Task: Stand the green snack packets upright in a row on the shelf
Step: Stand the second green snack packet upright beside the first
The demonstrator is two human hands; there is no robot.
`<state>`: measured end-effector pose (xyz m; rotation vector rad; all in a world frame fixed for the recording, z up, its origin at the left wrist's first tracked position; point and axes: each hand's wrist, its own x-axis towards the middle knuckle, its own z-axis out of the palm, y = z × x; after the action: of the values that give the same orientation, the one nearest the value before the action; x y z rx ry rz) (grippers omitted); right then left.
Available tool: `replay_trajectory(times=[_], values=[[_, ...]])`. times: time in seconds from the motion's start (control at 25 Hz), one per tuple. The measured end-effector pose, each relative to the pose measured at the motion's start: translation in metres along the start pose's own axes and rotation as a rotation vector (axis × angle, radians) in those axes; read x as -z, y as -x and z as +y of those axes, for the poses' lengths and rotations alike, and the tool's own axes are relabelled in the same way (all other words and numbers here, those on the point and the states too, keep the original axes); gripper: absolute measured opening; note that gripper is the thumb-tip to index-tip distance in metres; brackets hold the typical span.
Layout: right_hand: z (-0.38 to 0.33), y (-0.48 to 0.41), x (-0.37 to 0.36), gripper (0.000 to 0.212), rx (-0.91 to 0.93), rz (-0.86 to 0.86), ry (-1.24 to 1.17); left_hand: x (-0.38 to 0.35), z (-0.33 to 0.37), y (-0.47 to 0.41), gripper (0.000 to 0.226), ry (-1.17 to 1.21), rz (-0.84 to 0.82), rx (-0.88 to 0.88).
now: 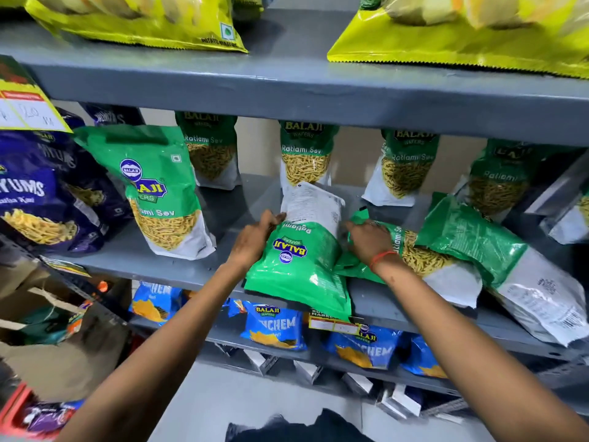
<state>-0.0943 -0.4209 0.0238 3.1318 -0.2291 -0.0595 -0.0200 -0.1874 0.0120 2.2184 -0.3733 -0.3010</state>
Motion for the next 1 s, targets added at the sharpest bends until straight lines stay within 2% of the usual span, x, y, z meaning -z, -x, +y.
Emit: replay_trajectory(times=[0.08, 0.16, 0.24, 0.32, 0.36, 0.52, 0.6, 0.68, 0.76, 0.8, 0.84, 0.88, 1.0], values=[[0.003, -0.004, -0.001, 0.05, 0.012, 0.001, -0.082, 0.007, 0.018, -0.007, 0.034, 0.03, 0.07, 0.025], [0.01, -0.006, -0.002, 0.059, 0.032, -0.004, -0.273, 0.017, 0.032, -0.011, 0.027, 0.028, 0.166, -0.028], [0.015, -0.005, -0.004, 0.064, 0.08, 0.007, -0.472, 0.026, 0.042, -0.015, 0.02, 0.076, 0.209, -0.149], [0.016, -0.002, -0.007, 0.065, 0.123, 0.039, -0.688, 0.033, 0.047, -0.026, 0.029, -0.017, 0.232, -0.299], [0.016, 0.0, -0.009, 0.065, 0.121, 0.054, -0.779, 0.034, 0.049, -0.032, 0.028, -0.07, 0.26, -0.307], [0.009, -0.005, -0.01, 0.05, 0.13, 0.153, -0.744, 0.028, 0.054, -0.043, 0.024, -0.15, 0.345, -0.216], [0.006, -0.013, -0.007, 0.047, 0.11, 0.142, -0.716, 0.03, 0.045, -0.048, 0.026, -0.187, 0.395, -0.151], [0.002, -0.025, -0.001, 0.06, 0.094, 0.065, -0.769, 0.038, 0.033, -0.054, 0.027, -0.072, 0.311, -0.12], [-0.007, -0.034, 0.003, 0.08, 0.068, -0.026, -0.838, 0.039, 0.019, -0.053, 0.042, 0.201, 0.002, -0.091], [-0.013, -0.038, 0.005, 0.088, 0.048, -0.054, -0.858, 0.034, 0.01, -0.049, 0.052, 0.259, -0.155, -0.076], [-0.017, -0.041, 0.005, 0.092, 0.031, -0.067, -0.862, 0.029, 0.002, -0.046, 0.06, 0.278, -0.244, -0.063], [-0.02, -0.044, 0.005, 0.092, 0.021, -0.068, -0.863, 0.022, -0.005, -0.044, 0.067, 0.301, -0.27, -0.043], [-0.02, -0.039, 0.006, 0.087, 0.028, -0.028, -0.795, 0.011, -0.015, -0.04, 0.076, 0.384, -0.197, -0.032]])
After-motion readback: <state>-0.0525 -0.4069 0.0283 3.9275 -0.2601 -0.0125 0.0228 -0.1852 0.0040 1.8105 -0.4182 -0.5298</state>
